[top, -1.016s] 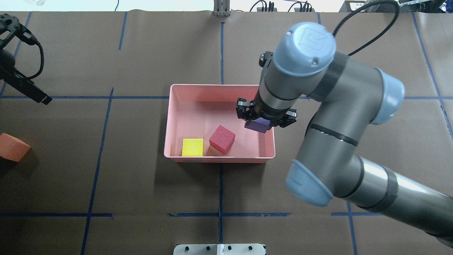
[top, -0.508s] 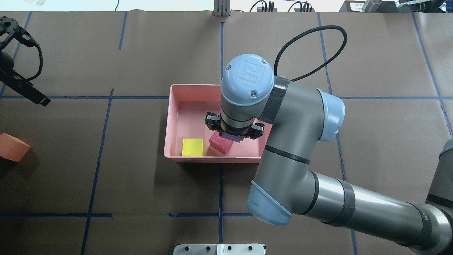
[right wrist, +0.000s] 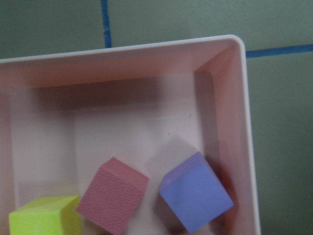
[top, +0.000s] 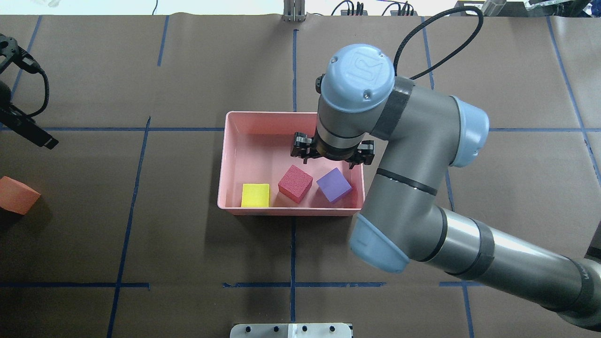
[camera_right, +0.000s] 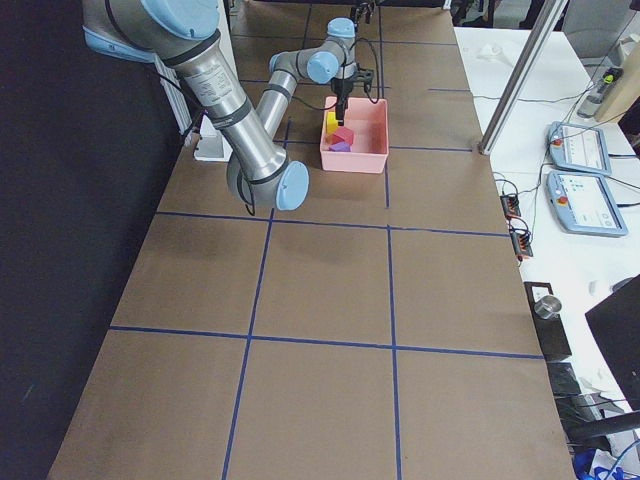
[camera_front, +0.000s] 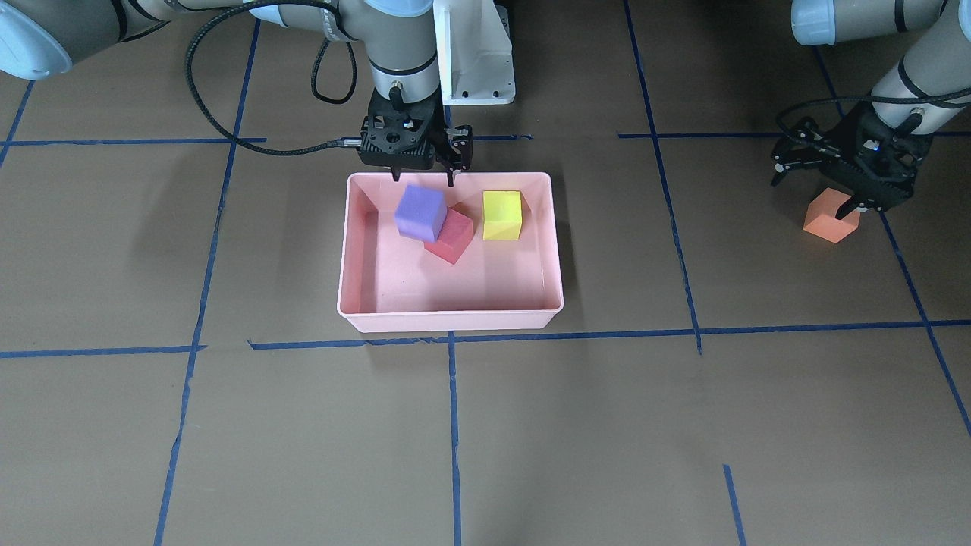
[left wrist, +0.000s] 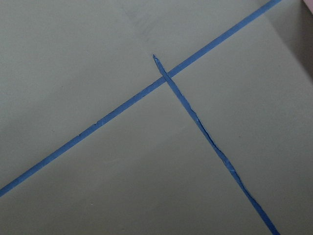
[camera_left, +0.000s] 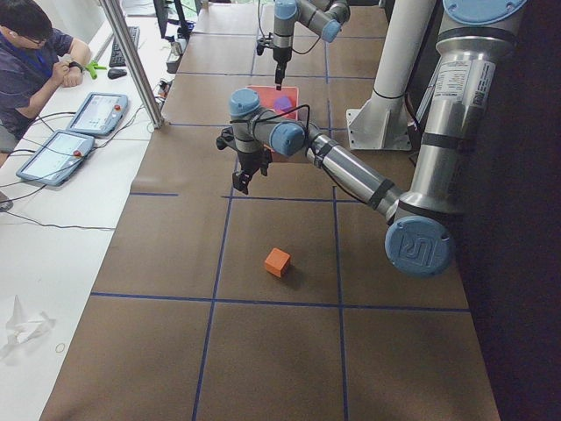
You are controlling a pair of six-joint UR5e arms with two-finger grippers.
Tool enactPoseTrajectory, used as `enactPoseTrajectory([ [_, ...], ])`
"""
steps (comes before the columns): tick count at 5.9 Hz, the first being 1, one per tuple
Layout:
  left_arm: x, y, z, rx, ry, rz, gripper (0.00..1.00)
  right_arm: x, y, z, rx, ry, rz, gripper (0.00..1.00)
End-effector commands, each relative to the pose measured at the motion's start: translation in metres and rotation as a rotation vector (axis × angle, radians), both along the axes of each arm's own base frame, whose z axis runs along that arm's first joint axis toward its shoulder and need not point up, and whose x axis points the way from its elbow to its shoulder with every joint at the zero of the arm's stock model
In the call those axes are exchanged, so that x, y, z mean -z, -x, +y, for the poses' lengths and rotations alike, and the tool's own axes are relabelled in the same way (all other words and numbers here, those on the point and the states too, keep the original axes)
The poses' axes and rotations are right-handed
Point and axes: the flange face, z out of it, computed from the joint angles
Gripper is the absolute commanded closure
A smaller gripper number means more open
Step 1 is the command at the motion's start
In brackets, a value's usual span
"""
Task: Place blocks into pink bin with both arms
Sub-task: 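Lower the left gripper onto the orange cube and grasp it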
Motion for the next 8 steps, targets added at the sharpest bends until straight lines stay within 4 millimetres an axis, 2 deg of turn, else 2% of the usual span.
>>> enactPoseTrajectory([
  [1, -0.083, 0.010, 0.019, 0.001, -0.029, 0.015, 0.00, -0.029, -0.035, -0.010, 0.037, -0.025, 0.011, 0.00],
  [2, -0.137, 0.012, 0.024, 0.003, -0.067, 0.043, 0.00, -0.031, -0.036, -0.010, 0.036, -0.025, 0.014, 0.00],
  [3, -0.179, 0.026, 0.049, 0.021, -0.049, 0.043, 0.00, -0.032, -0.037, -0.011, 0.035, -0.025, 0.014, 0.00],
  [5, -0.201, 0.039, 0.075, 0.178, 0.049, 0.087, 0.00, -0.039, -0.041, -0.007, 0.037, -0.020, 0.018, 0.00],
  [6, -0.218, 0.041, 0.080, 0.182, 0.045, 0.093, 0.00, -0.040, -0.042, -0.007, 0.036, -0.021, 0.019, 0.00],
  [8, -0.220, 0.038, 0.081, 0.194, 0.072, 0.092, 0.00, -0.041, -0.042, -0.007, 0.036, -0.020, 0.020, 0.00],
])
